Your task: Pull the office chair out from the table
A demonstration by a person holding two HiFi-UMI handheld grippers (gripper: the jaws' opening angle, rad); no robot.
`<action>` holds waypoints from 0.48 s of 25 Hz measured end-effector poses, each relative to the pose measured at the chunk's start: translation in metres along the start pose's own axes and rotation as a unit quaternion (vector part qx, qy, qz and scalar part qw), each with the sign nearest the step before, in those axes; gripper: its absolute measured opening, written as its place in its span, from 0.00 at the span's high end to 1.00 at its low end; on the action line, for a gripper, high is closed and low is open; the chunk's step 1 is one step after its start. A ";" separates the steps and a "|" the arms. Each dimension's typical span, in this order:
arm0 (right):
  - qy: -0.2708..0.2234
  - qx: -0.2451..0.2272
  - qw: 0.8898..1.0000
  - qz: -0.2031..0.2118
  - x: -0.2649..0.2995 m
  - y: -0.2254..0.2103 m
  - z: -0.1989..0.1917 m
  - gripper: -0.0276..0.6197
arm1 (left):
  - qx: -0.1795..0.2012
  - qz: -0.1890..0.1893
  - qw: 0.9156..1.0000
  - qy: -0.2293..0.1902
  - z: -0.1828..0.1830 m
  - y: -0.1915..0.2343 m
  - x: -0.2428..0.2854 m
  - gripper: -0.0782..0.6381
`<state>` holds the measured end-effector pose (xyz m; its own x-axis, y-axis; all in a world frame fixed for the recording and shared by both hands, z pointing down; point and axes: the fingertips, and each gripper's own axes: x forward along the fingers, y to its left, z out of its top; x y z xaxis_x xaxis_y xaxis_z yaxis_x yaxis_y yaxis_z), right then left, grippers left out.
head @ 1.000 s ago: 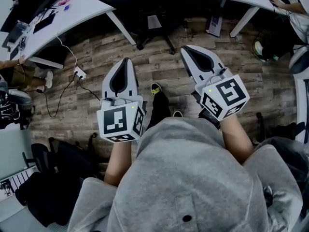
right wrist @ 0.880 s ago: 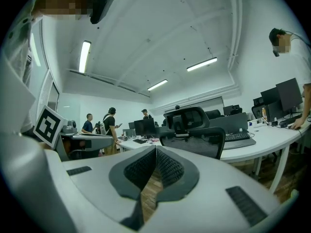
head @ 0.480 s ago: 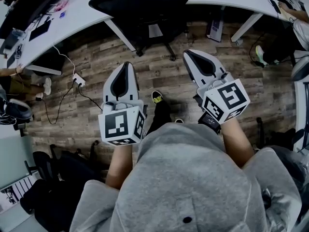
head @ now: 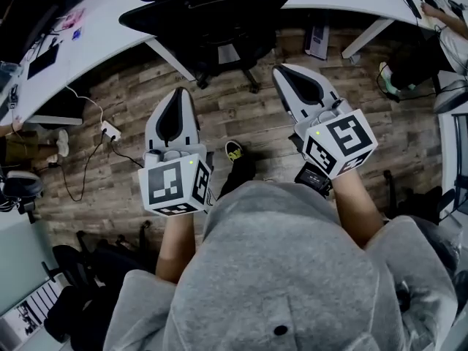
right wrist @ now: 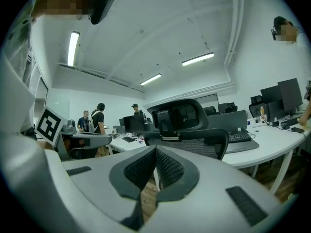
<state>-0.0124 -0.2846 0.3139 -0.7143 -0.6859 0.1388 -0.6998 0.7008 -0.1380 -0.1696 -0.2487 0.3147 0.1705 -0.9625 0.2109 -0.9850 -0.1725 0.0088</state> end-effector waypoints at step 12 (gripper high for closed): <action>0.016 -0.018 0.999 -0.024 0.060 -0.008 0.008 0.91 | -0.012 -0.011 1.000 0.004 0.003 0.056 0.043 0.88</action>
<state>-0.0497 -0.3327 0.3158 -0.6795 -0.7122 0.1762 -0.7319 0.6749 -0.0944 -0.2177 -0.3001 0.3210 0.1927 -0.9566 0.2185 -0.9812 -0.1892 0.0371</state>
